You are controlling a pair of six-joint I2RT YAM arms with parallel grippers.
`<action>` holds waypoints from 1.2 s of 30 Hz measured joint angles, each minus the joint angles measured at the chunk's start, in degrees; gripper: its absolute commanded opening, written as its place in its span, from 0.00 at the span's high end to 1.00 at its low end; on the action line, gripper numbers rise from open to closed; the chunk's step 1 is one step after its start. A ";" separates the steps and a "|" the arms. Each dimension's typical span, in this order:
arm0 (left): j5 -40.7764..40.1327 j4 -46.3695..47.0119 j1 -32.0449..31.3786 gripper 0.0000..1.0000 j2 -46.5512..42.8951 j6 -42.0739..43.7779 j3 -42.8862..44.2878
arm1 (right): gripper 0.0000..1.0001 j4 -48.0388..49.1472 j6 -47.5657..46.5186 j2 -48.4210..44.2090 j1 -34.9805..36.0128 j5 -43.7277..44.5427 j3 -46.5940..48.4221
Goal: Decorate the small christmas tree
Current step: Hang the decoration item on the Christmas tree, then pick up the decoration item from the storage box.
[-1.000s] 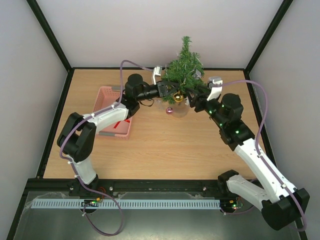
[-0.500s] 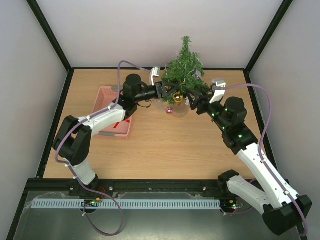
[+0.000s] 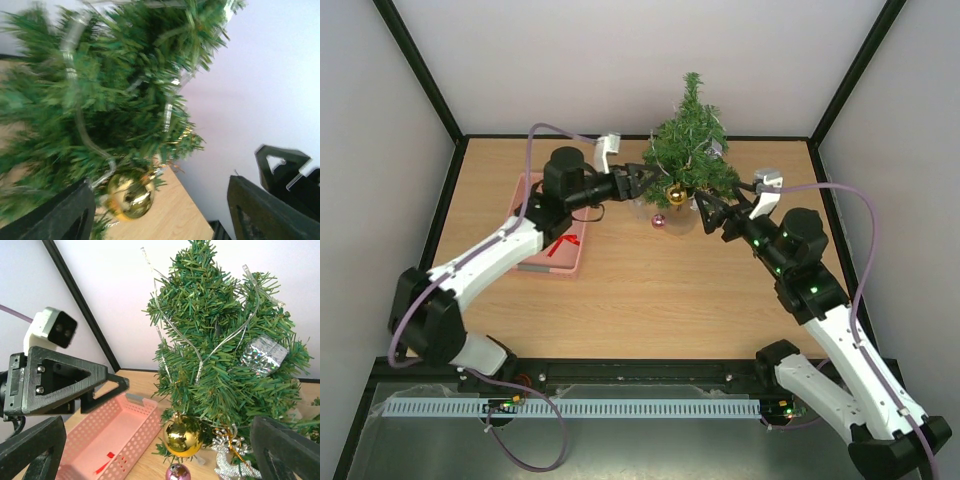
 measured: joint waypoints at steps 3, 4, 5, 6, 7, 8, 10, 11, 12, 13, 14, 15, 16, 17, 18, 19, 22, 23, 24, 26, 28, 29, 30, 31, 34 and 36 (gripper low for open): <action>-5.99 -9.42 1.57 0.03 -5.53 4.44 -0.04 | 0.02 -1.90 0.55 -2.10 0.00 -0.39 0.17; -8.20 -12.24 2.34 0.01 -7.30 5.84 -0.13 | 0.02 -2.51 0.74 -2.82 0.00 -0.42 0.17; -10.51 -14.93 3.17 0.00 -9.05 7.04 -0.35 | 0.02 -3.19 0.85 -3.52 0.00 -0.39 0.17; -12.46 -16.98 3.96 0.00 -10.58 8.04 -0.76 | 0.02 -3.96 0.85 -4.15 0.00 -0.39 0.17; -14.82 -19.30 4.94 0.00 -12.35 8.76 -1.57 | 0.02 -4.83 0.83 -4.57 0.00 -0.39 0.22; -16.92 -21.59 6.01 0.00 -14.10 9.33 -2.64 | 0.02 -5.84 0.85 -4.94 0.00 -0.39 0.35; -20.92 -25.81 8.46 0.01 -17.14 10.21 -4.96 | 0.02 -7.89 0.83 -5.22 0.00 -0.46 0.76; -22.62 -27.93 9.79 0.00 -18.32 10.40 -6.16 | 0.02 -8.72 0.83 -5.25 0.00 -0.66 0.92; -23.91 -29.64 10.99 0.00 -19.04 10.60 -7.10 | 0.02 -9.35 0.83 -5.29 0.00 -0.92 0.98; -24.74 -31.54 12.83 0.00 -19.56 11.10 -8.22 | 0.02 -9.90 0.83 -5.29 0.00 -1.36 0.98; -25.09 -33.05 14.38 0.00 -19.69 11.74 -9.01 | 0.02 -10.54 0.92 -5.29 0.00 -1.88 0.98; -25.55 -35.12 16.20 0.01 -19.50 12.61 -9.70 | 0.02 -11.06 1.16 -5.31 0.00 -2.27 0.98; -26.21 -37.05 17.31 0.01 -19.02 13.35 -9.94 | 0.02 -11.47 1.57 -5.35 0.00 -2.58 0.98; -27.12 -39.17 18.51 0.03 -18.16 14.21 -9.94 | 0.02 -11.76 2.21 -5.38 0.00 -2.93 0.98; -28.33 -41.05 19.61 0.06 -17.09 15.23 -9.81 | 0.02 -12.04 2.93 -5.42 0.00 -3.52 0.98; -29.24 -43.41 20.48 0.08 -15.65 16.39 -9.33 | 0.02 -12.20 3.58 -5.46 0.00 -3.96 0.96; -31.41 -49.64 21.66 0.14 -10.10 21.09 -7.26 | 0.02 -12.26 5.42 -5.66 0.00 -6.21 0.98; -31.89 -51.21 21.77 0.15 -8.55 22.86 -6.73 | 0.02 -12.26 5.86 -5.79 0.00 -6.86 0.96; -32.35 -52.48 21.75 0.18 -7.30 24.48 -6.34 | 0.02 -12.24 6.27 -6.01 0.00 -7.52 0.94; -32.81 -54.10 21.77 0.28 -5.09 28.48 -5.95 | 0.02 -11.85 7.04 -6.64 0.00 -8.96 0.68; -32.33 -54.97 21.75 0.37 -2.84 31.43 -5.18 | 0.02 -11.26 8.02 -7.19 0.00 -11.06 0.17; -31.91 -55.32 21.75 0.39 -1.42 32.46 -4.35 | 0.02 -11.06 8.39 -7.37 0.00 -11.63 0.13; -31.50 -55.43 21.75 0.41 0.68 33.88 -3.08 | 0.02 -10.88 8.85 -7.32 0.00 -12.31 0.13; -31.08 -55.17 21.75 0.44 2.43 34.45 -2.21 | 0.02 -10.62 9.31 -7.10 0.00 -12.92 0.13; -29.53 -54.51 21.75 0.47 7.63 36.26 -0.35 | 0.02 -9.77 11.06 -5.79 0.00 -14.38 0.13; -28.61 -54.31 21.75 0.48 10.08 36.98 0.07 | 0.01 -9.09 12.22 -4.81 0.00 -15.15 0.13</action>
